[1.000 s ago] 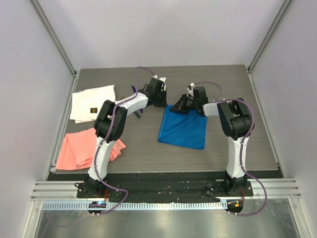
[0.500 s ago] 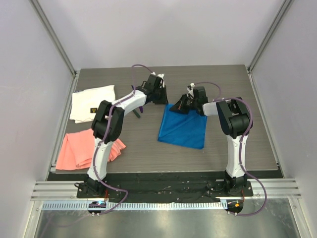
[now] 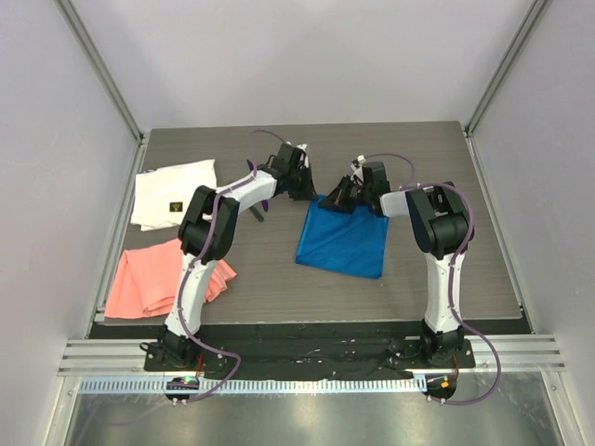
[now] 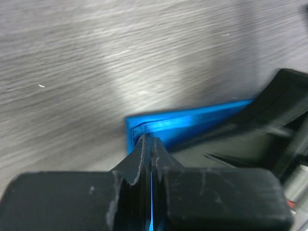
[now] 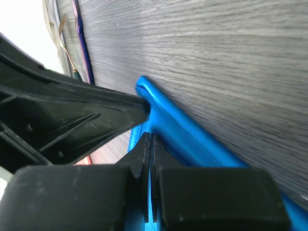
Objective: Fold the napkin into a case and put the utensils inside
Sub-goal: Smooth out the upper triangle-folded napkin at the center of the board.
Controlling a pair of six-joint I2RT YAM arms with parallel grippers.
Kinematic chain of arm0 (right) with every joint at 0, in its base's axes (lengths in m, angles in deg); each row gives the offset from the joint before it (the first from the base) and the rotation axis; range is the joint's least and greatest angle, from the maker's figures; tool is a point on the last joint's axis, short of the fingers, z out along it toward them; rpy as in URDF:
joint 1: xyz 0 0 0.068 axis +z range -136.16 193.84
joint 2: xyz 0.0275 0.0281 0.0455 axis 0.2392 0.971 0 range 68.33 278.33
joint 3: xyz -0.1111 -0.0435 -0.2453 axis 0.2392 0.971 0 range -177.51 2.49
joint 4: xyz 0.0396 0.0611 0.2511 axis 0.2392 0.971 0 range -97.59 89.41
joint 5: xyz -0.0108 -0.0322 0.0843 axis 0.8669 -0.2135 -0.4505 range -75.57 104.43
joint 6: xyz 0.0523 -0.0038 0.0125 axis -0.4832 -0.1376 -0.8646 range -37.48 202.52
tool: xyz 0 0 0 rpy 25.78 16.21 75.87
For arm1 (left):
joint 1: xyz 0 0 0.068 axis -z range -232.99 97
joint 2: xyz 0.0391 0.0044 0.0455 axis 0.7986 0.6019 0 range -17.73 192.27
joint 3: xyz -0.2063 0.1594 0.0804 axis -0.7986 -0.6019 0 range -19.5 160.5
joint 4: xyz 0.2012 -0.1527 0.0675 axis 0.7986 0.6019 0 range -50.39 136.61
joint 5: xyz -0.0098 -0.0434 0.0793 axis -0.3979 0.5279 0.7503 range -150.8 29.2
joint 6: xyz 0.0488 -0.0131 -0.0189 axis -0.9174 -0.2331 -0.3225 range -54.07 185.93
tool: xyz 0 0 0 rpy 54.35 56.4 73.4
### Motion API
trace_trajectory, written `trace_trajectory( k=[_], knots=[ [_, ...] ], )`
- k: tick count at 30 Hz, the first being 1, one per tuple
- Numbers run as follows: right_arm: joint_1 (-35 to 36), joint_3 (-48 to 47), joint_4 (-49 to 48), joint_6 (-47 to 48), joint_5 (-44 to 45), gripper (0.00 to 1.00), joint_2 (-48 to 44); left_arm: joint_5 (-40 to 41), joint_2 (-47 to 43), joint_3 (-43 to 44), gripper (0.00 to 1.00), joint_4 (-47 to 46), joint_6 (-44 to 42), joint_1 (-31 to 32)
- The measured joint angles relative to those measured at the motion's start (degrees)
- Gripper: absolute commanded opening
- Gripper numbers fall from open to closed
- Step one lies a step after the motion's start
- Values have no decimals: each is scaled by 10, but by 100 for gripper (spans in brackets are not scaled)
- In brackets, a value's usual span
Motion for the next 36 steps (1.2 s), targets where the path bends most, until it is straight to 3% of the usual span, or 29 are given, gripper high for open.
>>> trace_trajectory(
  k=[2, 8, 11, 12, 20, 25, 30, 36],
  knots=[
    [0, 0, 0, 0, 0, 7, 0, -11, 14, 9, 0, -5, 6, -3],
    [-5, 10, 5, 0, 1, 51, -22, -13, 17, 10, 0, -9, 16, -9],
    [-5, 49, -5, -5, 0, 66, -63, -13, 17, 9, 0, -10, 18, -12],
    [-5, 63, -12, -7, -3, 99, -74, -12, 17, 9, 0, -10, 18, -13],
    [-23, 204, -134, -25, -29, 100, -143, -13, 17, 8, 0, -11, 21, -17],
    [-96, 257, -214, -33, -68, 100, -148, -13, 17, 8, 0, -11, 19, -17],
    [-190, 264, -240, -32, -87, 100, -139, -13, 17, 8, 0, -10, 19, -17],
    [-237, 251, -228, -25, -87, 100, -135, -13, 18, 9, 0, -10, 17, -17]
  ],
)
